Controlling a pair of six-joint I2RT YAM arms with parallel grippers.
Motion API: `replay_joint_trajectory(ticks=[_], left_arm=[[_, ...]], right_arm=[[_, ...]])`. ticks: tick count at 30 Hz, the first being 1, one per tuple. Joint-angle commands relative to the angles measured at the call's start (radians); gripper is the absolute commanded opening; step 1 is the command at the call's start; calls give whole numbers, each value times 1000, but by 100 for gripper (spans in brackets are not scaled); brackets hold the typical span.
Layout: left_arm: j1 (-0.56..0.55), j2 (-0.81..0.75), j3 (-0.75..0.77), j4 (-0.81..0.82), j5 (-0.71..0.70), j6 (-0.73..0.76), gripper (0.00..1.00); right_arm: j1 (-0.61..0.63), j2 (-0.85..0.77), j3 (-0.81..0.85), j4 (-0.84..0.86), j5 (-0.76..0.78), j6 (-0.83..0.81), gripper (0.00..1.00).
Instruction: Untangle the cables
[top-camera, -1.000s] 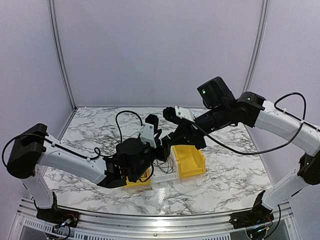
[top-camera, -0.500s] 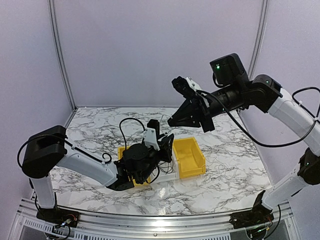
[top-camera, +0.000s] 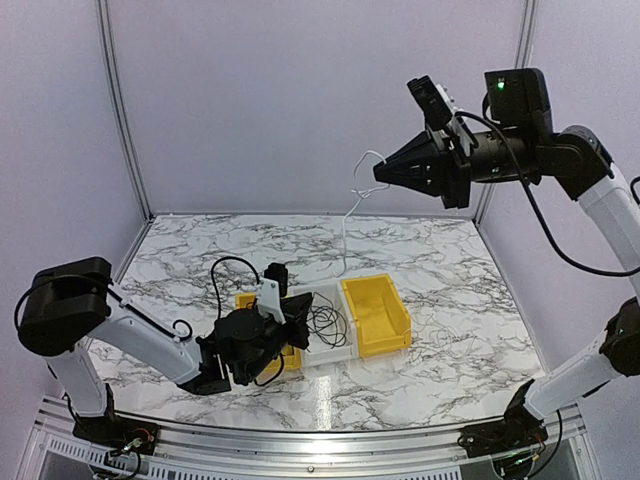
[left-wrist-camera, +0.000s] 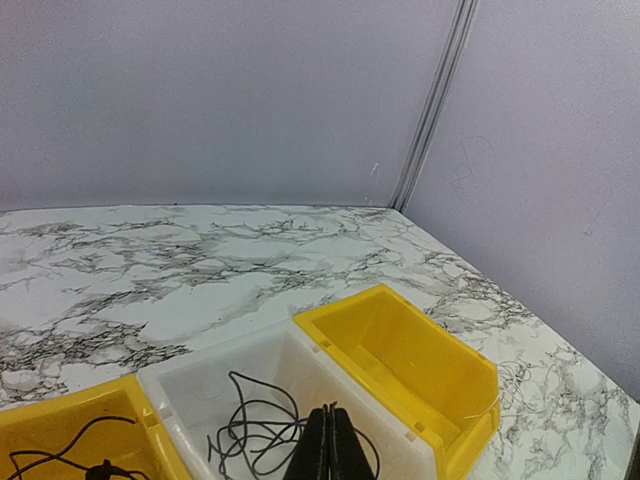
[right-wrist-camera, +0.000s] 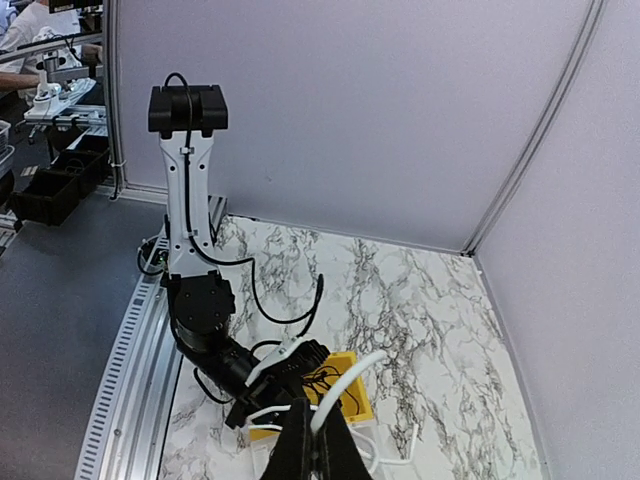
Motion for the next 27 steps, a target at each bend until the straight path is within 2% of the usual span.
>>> replay_joint_trajectory(ticks=[1, 6, 8, 10, 13, 16, 20, 27], left_arm=[[-12, -124, -118, 15, -40, -42, 0], [-22, -251, -224, -7, -80, -36, 2], [-24, -311, -224, -15, -52, 11, 24], [-32, -374, -201, -33, -21, 46, 41], [-58, -428, -131, -38, 24, 129, 55], [-79, -432, -34, -47, 95, 197, 59], [-87, -379, 99, -74, 146, 203, 60], [-85, -253, 258, -90, 88, 228, 56]], right_arm=[[-30, -34, 61, 41, -11, 40, 0], [-34, -33, 27, 77, 2, 64, 0], [-33, -39, -29, 109, 21, 71, 0], [-33, -45, -80, 138, 40, 79, 0], [-33, -50, -156, 186, 54, 101, 0], [-34, -40, -211, 213, 55, 121, 0], [-34, -23, -255, 230, 45, 132, 0], [-33, -9, -261, 237, 18, 148, 0]])
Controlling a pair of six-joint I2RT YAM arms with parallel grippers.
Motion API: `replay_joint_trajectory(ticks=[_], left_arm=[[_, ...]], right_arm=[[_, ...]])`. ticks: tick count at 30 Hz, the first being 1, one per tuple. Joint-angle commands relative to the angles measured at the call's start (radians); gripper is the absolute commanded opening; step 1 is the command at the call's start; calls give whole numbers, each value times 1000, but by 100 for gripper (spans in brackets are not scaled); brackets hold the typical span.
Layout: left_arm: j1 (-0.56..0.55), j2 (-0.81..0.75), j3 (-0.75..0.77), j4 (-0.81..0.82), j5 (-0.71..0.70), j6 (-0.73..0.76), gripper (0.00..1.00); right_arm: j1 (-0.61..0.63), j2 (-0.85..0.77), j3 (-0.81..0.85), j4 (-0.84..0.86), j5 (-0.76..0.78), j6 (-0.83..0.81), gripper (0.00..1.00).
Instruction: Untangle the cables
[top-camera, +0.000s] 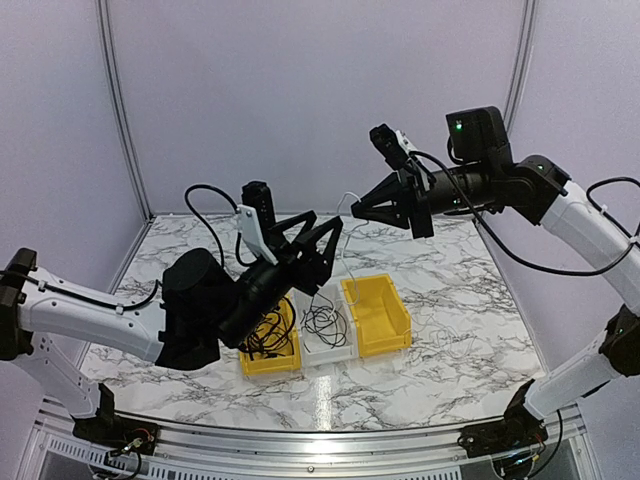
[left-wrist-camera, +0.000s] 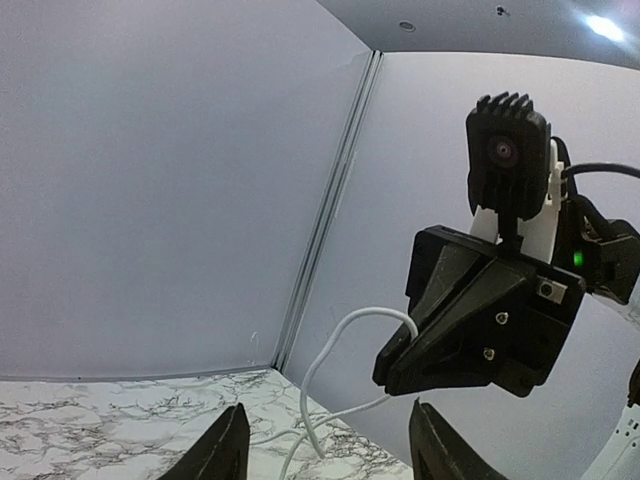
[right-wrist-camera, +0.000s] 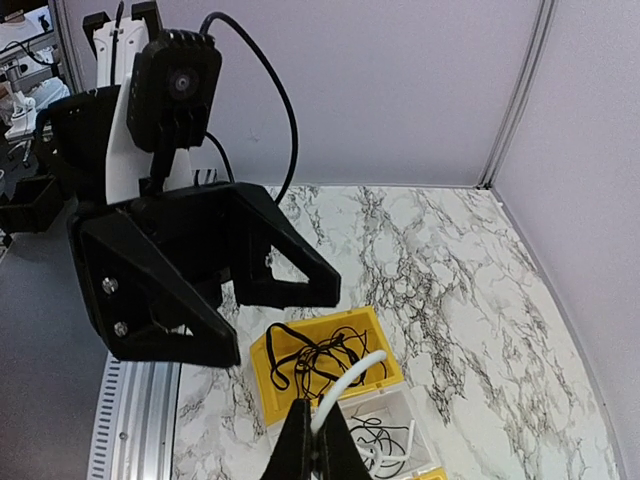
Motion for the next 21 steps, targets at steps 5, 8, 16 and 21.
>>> replay_joint_trajectory(ticks=[5, 8, 16, 21], left_arm=[[11, 136, 135, -59, -63, 41, 42], [25, 158, 149, -59, -91, 0, 33], [63, 214, 189, -23, -80, -63, 26], [96, 311, 244, -17, -95, -66, 13]], right_arm=[[-5, -5, -3, 45, -48, 34, 0], [-4, -12, -19, 49, -46, 38, 0], [-4, -21, -62, 56, -67, 47, 0], [-4, -27, -27, 41, -126, 61, 0]])
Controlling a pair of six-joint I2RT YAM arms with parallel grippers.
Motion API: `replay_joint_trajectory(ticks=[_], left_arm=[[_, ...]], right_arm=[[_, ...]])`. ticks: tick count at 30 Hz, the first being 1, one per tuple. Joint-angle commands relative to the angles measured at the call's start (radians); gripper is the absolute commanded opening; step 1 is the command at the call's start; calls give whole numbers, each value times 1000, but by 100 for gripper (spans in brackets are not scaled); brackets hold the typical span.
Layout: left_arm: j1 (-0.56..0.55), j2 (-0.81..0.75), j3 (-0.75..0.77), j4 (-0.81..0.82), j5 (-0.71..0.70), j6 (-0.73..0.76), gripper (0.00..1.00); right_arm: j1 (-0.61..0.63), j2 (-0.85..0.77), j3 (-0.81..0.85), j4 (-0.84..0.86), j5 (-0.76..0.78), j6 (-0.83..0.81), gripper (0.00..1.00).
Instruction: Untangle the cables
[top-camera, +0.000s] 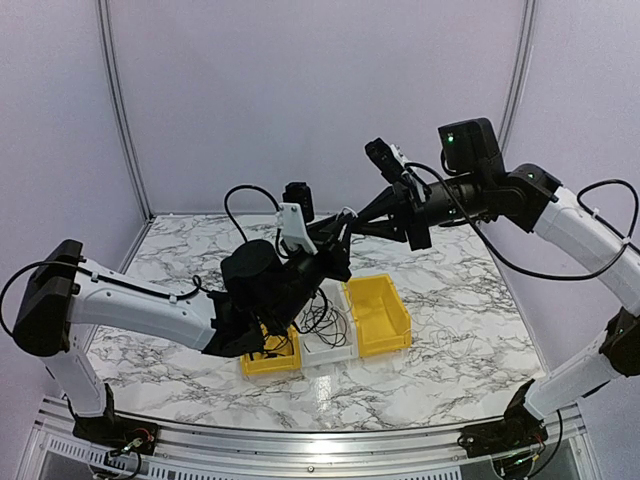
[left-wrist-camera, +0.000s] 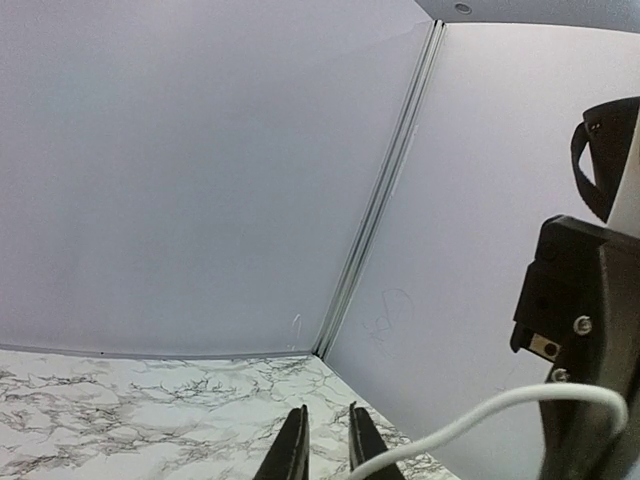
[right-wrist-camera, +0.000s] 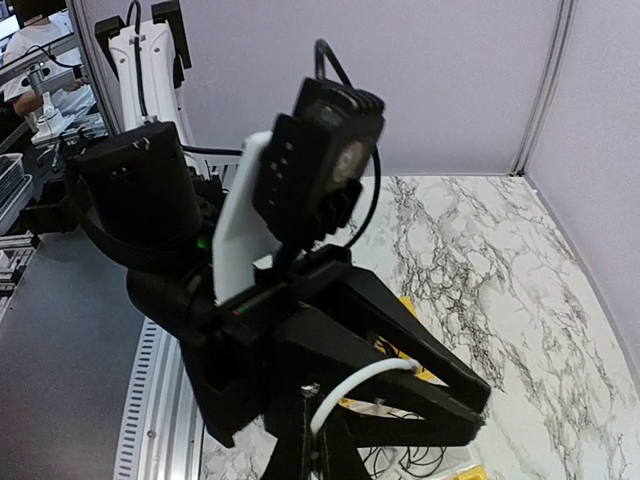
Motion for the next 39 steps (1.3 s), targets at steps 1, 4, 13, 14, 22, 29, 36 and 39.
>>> replay_joint_trajectory(ticks=[1, 4, 13, 14, 22, 29, 36, 39], left_arm=[[33, 94, 50, 35, -37, -18, 9], [53, 146, 27, 50, -61, -60, 0], [71, 138, -133, 47, -79, -186, 0], [71, 129, -150, 43, -83, -186, 0], [72, 58, -262, -5, -123, -163, 4], [72, -28, -324, -87, -153, -146, 13], [72, -210, -438, -143, -173, -115, 18], [72, -325, -492, -184, -182, -103, 23]], right_arm=[[-5, -29, 62, 2, -75, 26, 0], [-6, -43, 130, -27, -90, 26, 0], [-86, -65, 333, -53, -151, 46, 0], [-93, -64, 345, -55, -153, 46, 0], [-123, -59, 351, -52, -160, 53, 0], [-140, -63, 314, -47, -144, 46, 0], [-140, -85, 199, -46, -15, -16, 0], [-140, -102, 125, -41, 30, -40, 0]])
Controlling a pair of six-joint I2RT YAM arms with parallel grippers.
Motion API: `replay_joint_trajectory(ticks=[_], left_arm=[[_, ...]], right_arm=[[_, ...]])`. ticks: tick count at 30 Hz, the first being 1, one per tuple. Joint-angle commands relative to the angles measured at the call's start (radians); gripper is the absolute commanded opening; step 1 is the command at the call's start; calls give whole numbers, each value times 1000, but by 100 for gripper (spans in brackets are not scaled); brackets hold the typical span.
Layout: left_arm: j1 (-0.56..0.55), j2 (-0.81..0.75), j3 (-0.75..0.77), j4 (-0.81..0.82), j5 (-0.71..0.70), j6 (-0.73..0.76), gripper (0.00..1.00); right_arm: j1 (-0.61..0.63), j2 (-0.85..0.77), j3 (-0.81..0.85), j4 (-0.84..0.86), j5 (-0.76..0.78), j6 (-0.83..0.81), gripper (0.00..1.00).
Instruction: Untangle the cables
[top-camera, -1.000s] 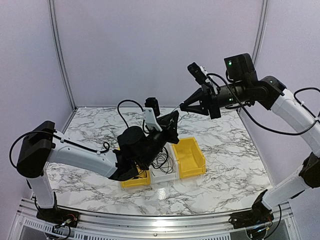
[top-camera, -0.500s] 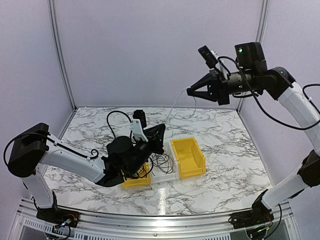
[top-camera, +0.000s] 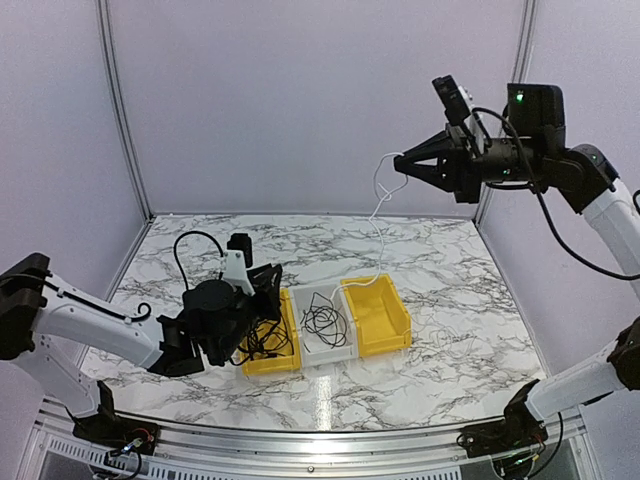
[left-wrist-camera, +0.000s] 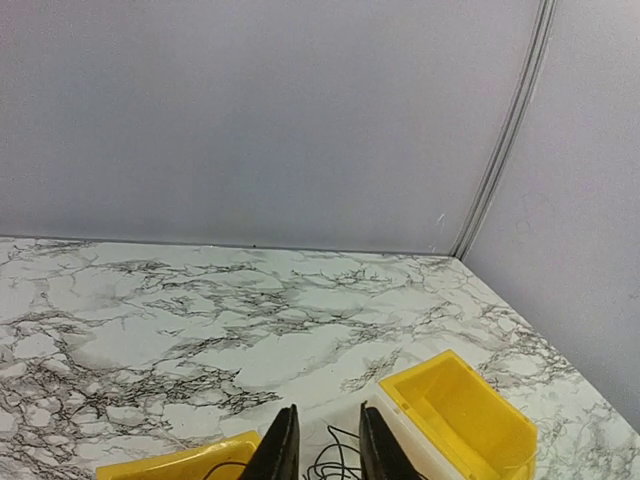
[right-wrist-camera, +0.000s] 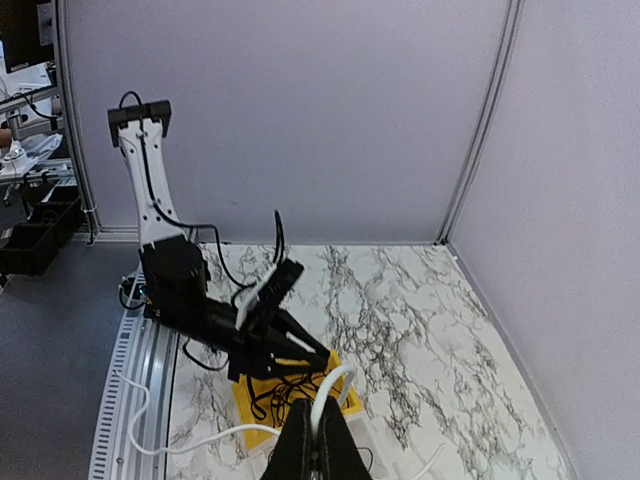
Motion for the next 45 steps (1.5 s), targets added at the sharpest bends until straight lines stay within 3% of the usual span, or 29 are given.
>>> replay_joint_trajectory(ticks=[1, 11, 25, 31, 45], left_arm=[[-1, -180, -60, -69, -48, 27, 25], [-3, -439, -176, -115, -119, 0, 30], [-3, -425, -183, -131, -109, -29, 31], [-2, -424, -190, -133, -123, -26, 32], [-3, -393, -176, -134, -129, -10, 33]], right_arm=[[-7, -14, -92, 10, 97, -52, 0], [-58, -44, -312, 72, 131, -76, 0], [-174, 105, -591, 220, 106, -130, 0], [-226, 153, -599, 212, 63, -148, 0], [-227, 102, -519, 276, 151, -104, 0]])
